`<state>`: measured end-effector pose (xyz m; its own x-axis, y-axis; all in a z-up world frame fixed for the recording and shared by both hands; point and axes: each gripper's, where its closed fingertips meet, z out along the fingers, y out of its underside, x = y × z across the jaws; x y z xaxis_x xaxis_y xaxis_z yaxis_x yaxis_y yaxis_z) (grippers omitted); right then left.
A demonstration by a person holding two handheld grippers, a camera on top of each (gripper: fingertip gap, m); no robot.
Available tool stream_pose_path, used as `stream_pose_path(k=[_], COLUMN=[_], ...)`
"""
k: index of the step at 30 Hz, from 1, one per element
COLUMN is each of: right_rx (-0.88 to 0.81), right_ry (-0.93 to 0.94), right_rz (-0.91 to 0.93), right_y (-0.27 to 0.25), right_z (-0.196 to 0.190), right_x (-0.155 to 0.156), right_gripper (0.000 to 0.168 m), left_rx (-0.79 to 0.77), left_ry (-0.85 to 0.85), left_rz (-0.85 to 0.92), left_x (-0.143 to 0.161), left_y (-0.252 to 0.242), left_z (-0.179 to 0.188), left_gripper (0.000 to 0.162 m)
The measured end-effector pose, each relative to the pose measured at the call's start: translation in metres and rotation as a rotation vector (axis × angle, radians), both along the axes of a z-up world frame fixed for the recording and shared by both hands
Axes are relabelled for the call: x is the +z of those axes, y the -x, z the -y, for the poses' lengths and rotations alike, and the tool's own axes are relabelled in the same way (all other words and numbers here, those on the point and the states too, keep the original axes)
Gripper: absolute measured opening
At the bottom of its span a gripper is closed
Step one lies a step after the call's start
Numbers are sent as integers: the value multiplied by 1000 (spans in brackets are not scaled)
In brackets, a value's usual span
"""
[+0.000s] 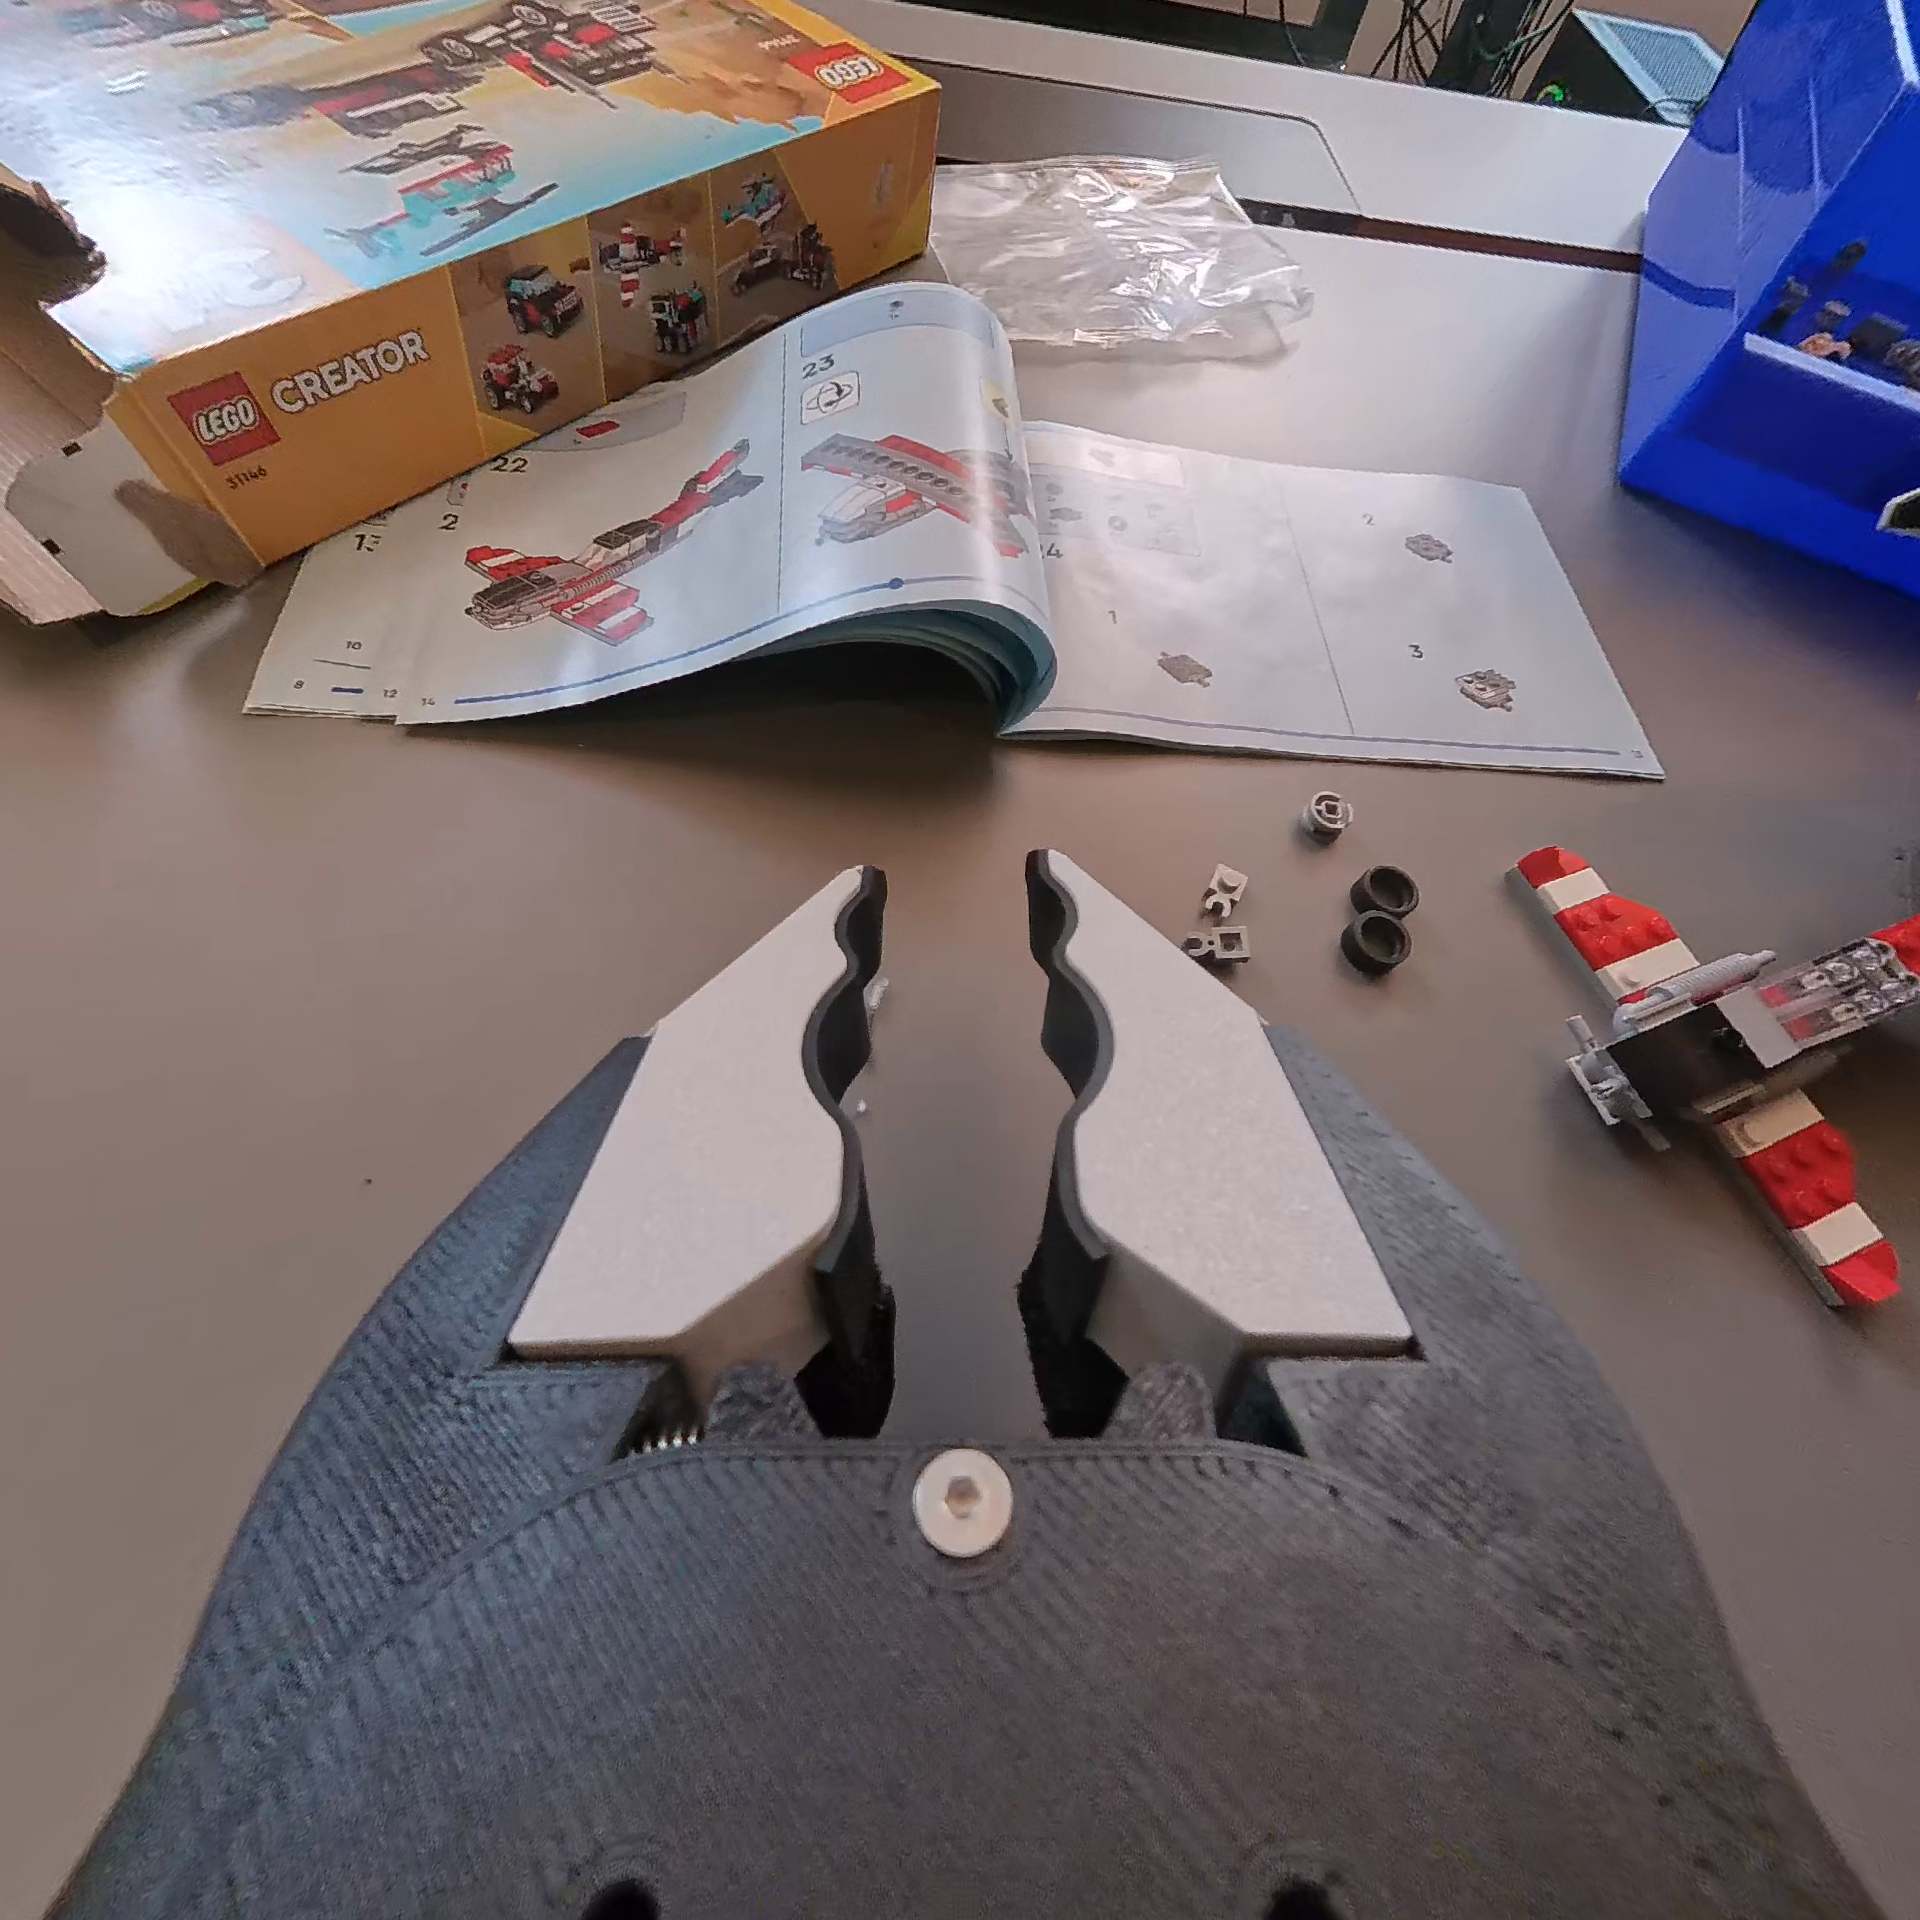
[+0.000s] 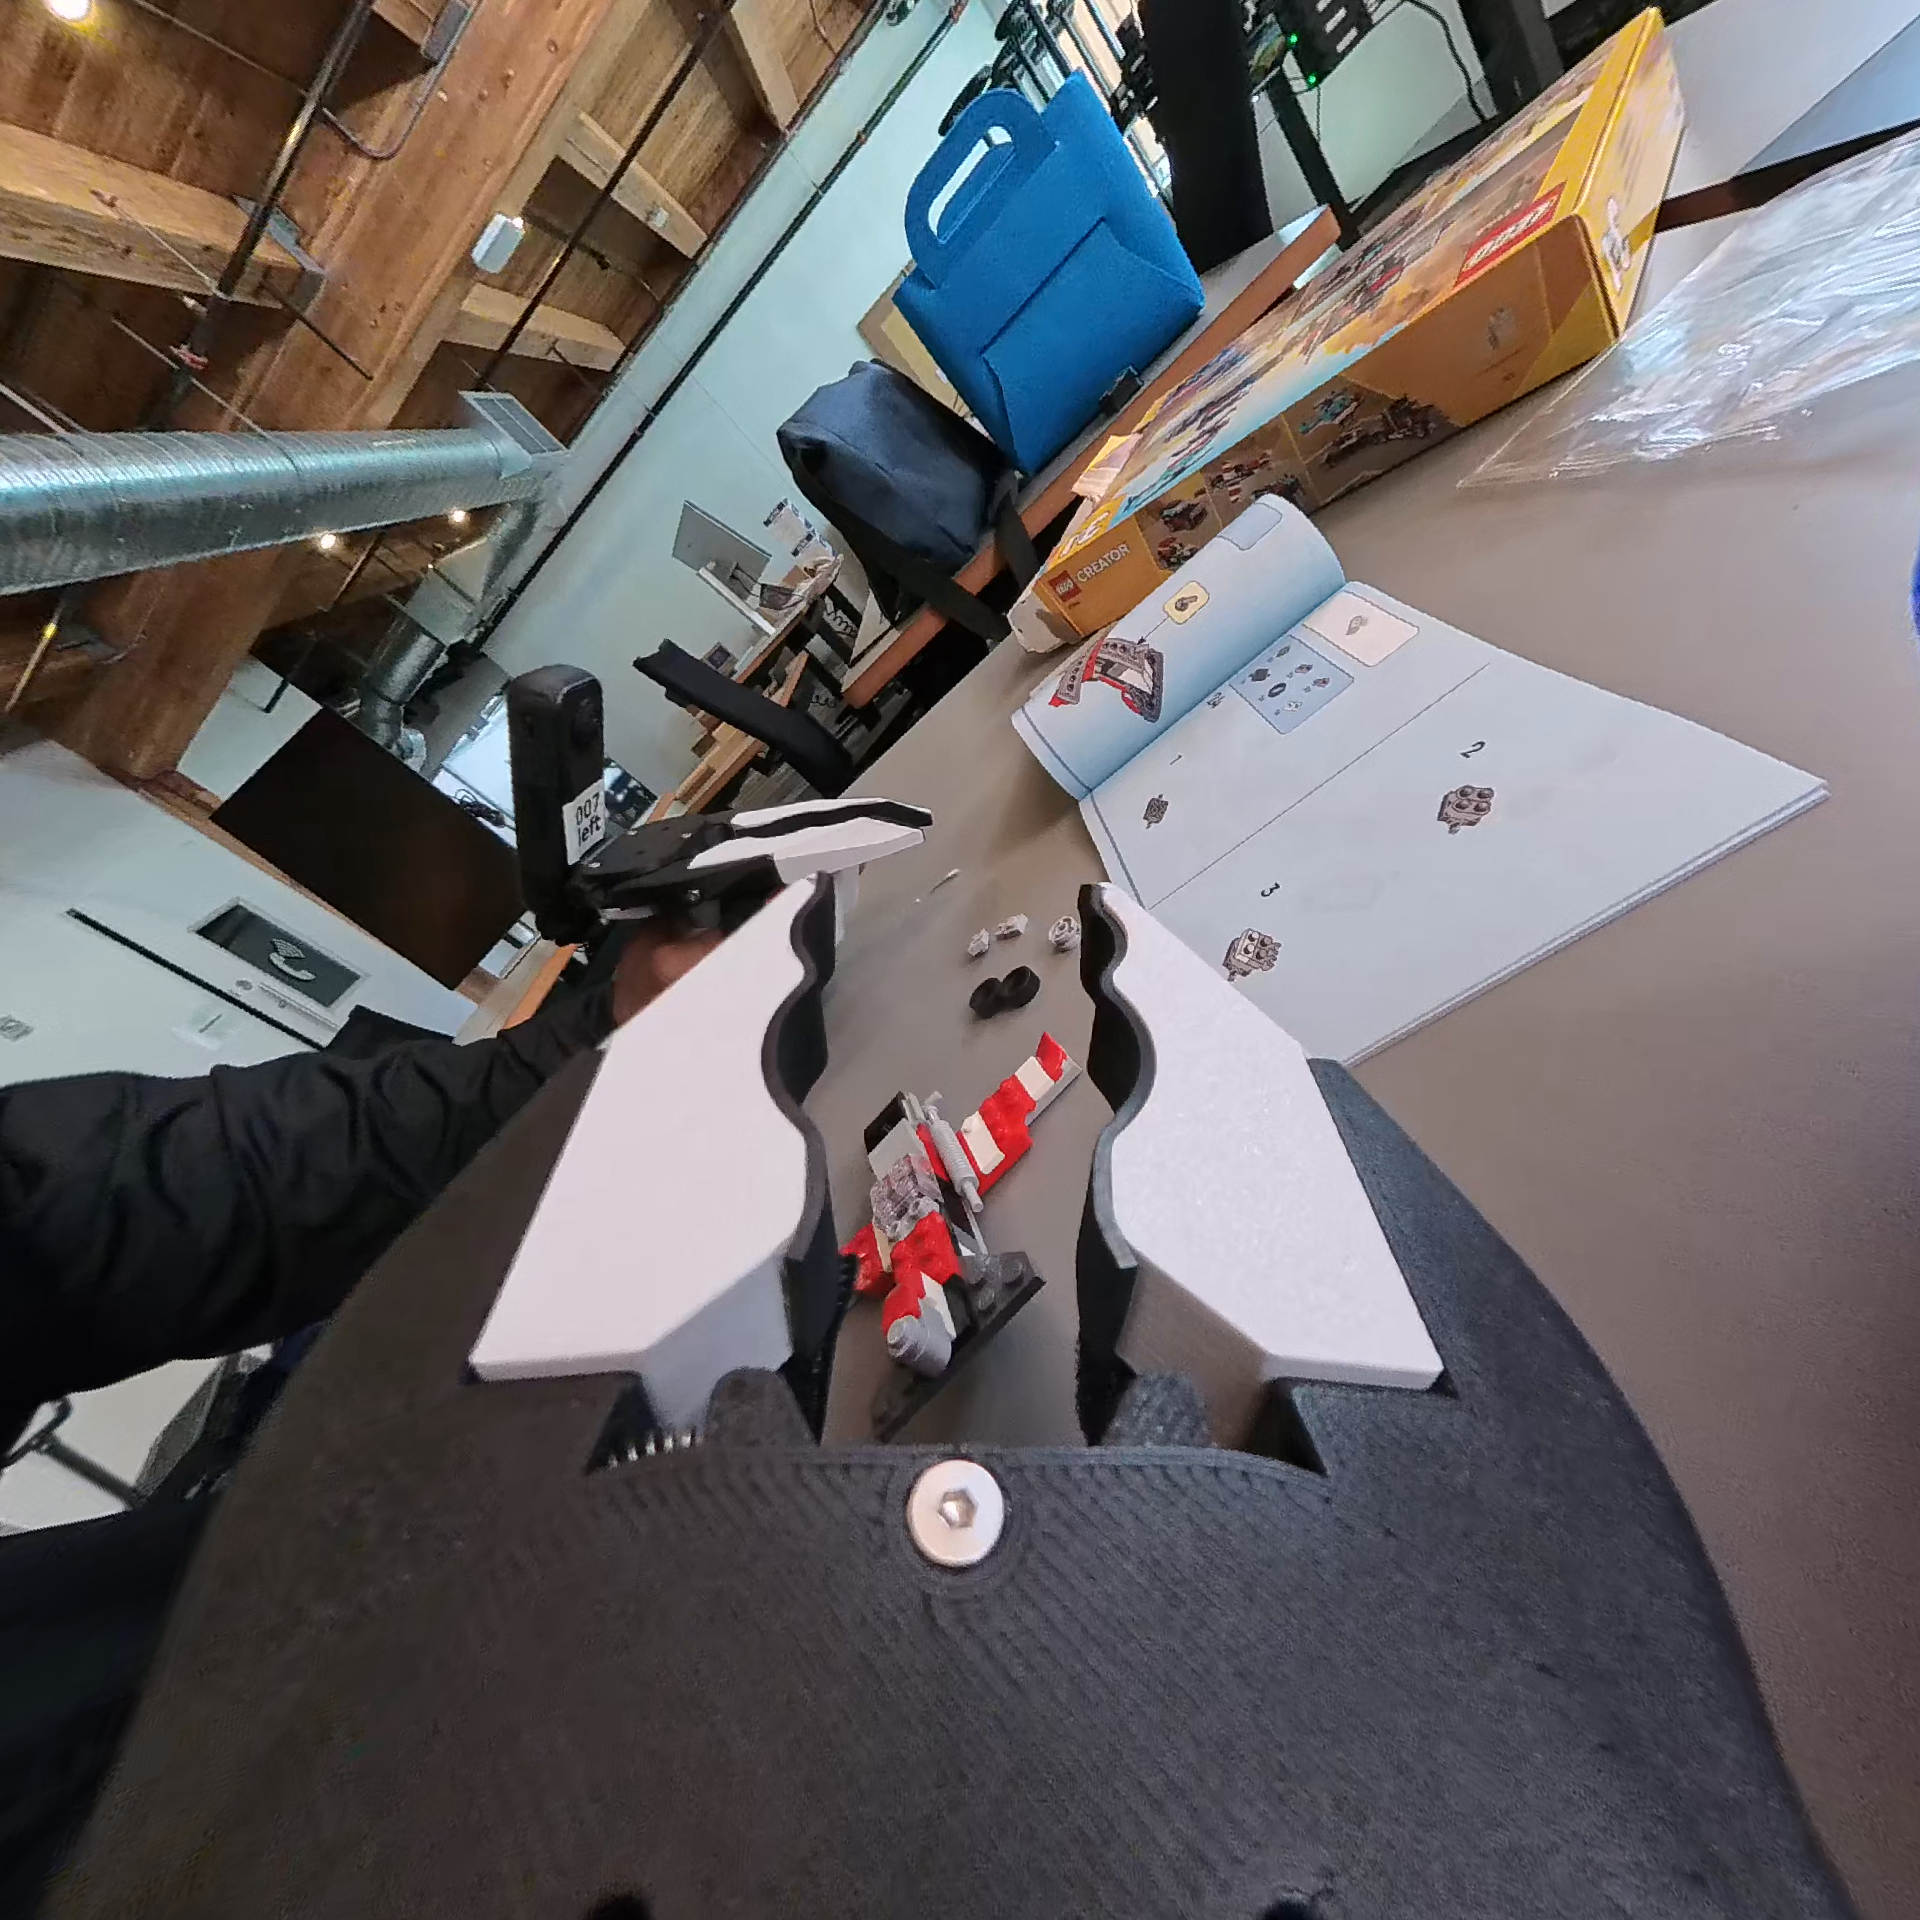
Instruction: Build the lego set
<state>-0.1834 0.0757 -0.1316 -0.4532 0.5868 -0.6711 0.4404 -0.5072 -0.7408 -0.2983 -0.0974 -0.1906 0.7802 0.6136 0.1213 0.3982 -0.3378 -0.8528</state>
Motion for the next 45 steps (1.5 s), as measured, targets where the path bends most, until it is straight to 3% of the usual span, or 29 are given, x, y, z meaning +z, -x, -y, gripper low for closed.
stream_pose_path(k=[1, 10, 13, 16, 19, 24, 28, 33, 38, 45], right_rx=[0, -2, 2, 4, 14, 30, 39, 60, 76, 74], right_ry=[7, 5, -9, -15, -34, -65, -46, -16, 11, 35], right_rz=[2, 5, -6, -8, 8, 7, 11, 31, 44, 45], right_y=[0, 1, 0, -2, -1, -2, -3, -3, -3, -3], right_z=[-1, -1, 1, 2, 5, 10, 9, 9, 9, 6], right_x=[0, -1, 0, -1, -4, -6, -5, -6, -6, -5], right_gripper=[47, 47, 46, 47, 47, 47, 48, 48, 49, 49], left_rx=[1, 6, -12, -133, -407, -892, -1159, -1364, -1427, -1435], left_ry=[2, 8, 17, -126, -171, 39, 142, 194, 221, 222], left_rz=[-2, 2, -104, -218, -278, -346, -420, -385, -347, -301], left_x=[0, -1, 19, 93, 167, 216, 217, 192, 172, 168], left_y=[0, 0, -2, -19, -60, -144, -209, -265, -286, -298], left_z=[0, -1, -13, -73, -166, -316, -398, -453, -475, -479], left_gripper=[29, 30, 32, 32, 36, 45, 46, 46, 46, 47])
